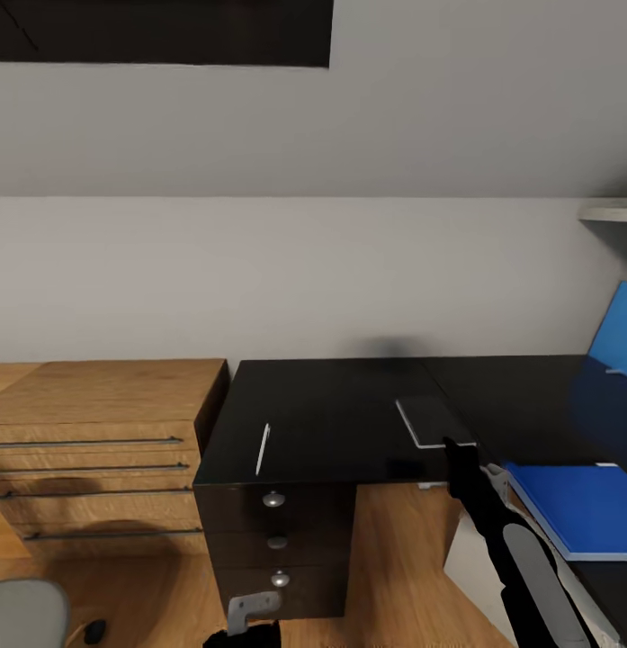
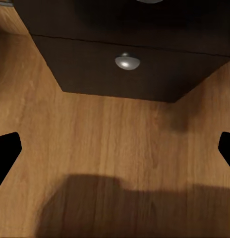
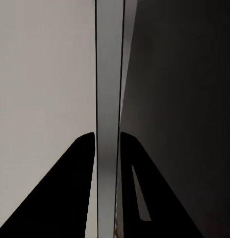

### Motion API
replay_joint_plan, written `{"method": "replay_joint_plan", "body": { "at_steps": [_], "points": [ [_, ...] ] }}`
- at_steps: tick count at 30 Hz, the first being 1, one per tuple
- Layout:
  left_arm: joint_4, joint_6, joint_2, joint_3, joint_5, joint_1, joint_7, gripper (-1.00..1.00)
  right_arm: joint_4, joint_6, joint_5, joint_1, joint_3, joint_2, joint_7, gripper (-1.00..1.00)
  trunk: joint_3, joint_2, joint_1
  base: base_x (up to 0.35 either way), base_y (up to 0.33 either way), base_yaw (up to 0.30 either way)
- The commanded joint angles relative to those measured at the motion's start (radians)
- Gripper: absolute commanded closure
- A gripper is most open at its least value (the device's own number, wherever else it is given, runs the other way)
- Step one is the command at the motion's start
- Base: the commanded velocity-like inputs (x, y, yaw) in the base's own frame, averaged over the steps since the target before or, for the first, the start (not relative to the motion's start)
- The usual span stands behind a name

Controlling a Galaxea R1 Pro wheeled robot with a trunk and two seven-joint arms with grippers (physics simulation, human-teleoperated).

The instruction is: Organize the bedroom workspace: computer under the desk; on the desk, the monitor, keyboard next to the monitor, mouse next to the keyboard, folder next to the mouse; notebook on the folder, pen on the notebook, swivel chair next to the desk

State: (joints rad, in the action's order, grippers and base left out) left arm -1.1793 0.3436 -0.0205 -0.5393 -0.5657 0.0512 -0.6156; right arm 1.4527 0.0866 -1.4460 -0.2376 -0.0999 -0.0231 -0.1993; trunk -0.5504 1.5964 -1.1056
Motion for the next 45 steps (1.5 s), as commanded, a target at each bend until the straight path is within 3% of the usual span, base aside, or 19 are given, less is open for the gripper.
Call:
{"method": "replay_joint_plan", "body": {
  "at_steps": [1,5,12,30,33,37,38,45],
  "points": [
    [0.018,-0.013,0.000,-0.010,-0.006,0.001,-0.007,-1.00,0.002,0.004,-0.007,-0.001,-0.001,0.000,-0.003,1.00,-0.002,0.001,0.000,0.000,0.000,-0.200],
    [0.173,-0.068,-0.001,-0.029,-0.006,0.001,-0.006,-1.00,0.005,0.004,-0.007,0.000,-0.003,-0.001,-0.003,1.00,-0.006,0.001,0.000,0.000,0.000,-0.202],
    [0.307,-0.188,0.002,-0.030,-0.002,0.001,-0.003,-1.00,0.008,0.006,-0.007,0.001,-0.034,-0.001,-0.003,1.00,-0.013,0.001,0.000,-0.017,-0.017,-0.205],
    [0.338,-0.213,0.001,-0.028,-0.005,0.001,-0.003,-1.00,0.006,0.014,-0.007,0.001,-0.038,-0.001,-0.004,1.00,-0.025,0.001,0.000,-0.149,-0.193,-0.145],
    [0.355,-0.230,-0.017,-0.033,-0.006,0.001,-0.001,-1.00,0.000,0.015,-0.012,-0.001,-0.056,-0.019,-0.024,1.00,-0.025,0.001,0.000,0.000,0.000,0.000],
    [0.377,-0.253,-0.030,-0.032,-0.006,0.001,-0.001,-1.00,-0.005,0.015,-0.006,0.000,-0.079,-0.012,-0.049,1.00,-0.025,0.001,0.000,0.000,0.000,0.000],
    [0.383,-0.250,-0.031,-0.031,-0.006,0.001,-0.001,-1.00,-0.004,0.014,-0.002,0.000,-0.085,-0.006,-0.044,1.00,-0.025,0.001,0.000,0.000,0.000,0.000],
    [0.422,-0.290,-0.034,-0.037,-0.003,0.001,0.000,-1.00,0.001,0.016,0.001,0.001,-0.119,-0.031,-0.006,1.00,-0.025,0.001,0.000,0.000,0.000,0.000]
  ]
}}
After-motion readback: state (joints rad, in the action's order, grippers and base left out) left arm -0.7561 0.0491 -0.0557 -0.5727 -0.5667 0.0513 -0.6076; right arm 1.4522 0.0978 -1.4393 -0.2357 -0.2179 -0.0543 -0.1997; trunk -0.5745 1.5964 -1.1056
